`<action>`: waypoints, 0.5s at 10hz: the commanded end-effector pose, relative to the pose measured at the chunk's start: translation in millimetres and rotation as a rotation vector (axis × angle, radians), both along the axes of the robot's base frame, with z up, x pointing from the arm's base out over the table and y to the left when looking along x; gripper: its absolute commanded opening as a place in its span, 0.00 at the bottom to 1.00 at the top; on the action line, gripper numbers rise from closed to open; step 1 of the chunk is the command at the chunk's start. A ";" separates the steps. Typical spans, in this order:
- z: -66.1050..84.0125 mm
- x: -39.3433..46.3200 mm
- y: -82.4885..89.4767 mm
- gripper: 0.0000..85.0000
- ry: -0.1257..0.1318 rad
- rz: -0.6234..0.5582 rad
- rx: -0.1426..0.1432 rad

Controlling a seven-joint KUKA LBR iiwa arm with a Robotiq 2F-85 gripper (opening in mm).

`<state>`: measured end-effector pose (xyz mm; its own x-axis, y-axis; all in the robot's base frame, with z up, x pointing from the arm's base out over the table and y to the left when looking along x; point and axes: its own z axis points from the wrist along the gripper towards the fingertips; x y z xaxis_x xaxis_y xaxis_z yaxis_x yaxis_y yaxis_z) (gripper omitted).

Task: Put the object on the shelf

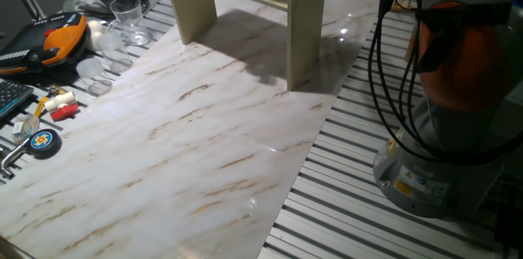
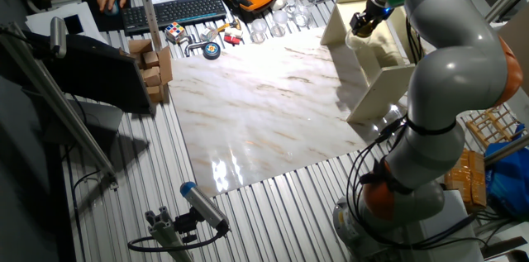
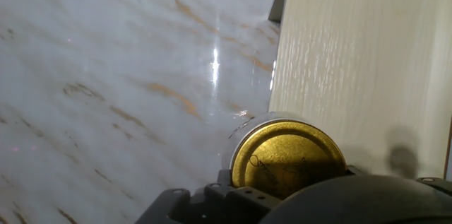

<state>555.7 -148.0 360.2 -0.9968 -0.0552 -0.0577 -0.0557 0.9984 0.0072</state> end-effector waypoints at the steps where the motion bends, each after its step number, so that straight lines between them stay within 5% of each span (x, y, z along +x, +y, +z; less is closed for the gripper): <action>1: -0.8 -0.4 -2.1 0.00 0.000 0.003 -0.001; 5: -1.9 -6.5 -15.2 0.00 0.006 0.011 0.003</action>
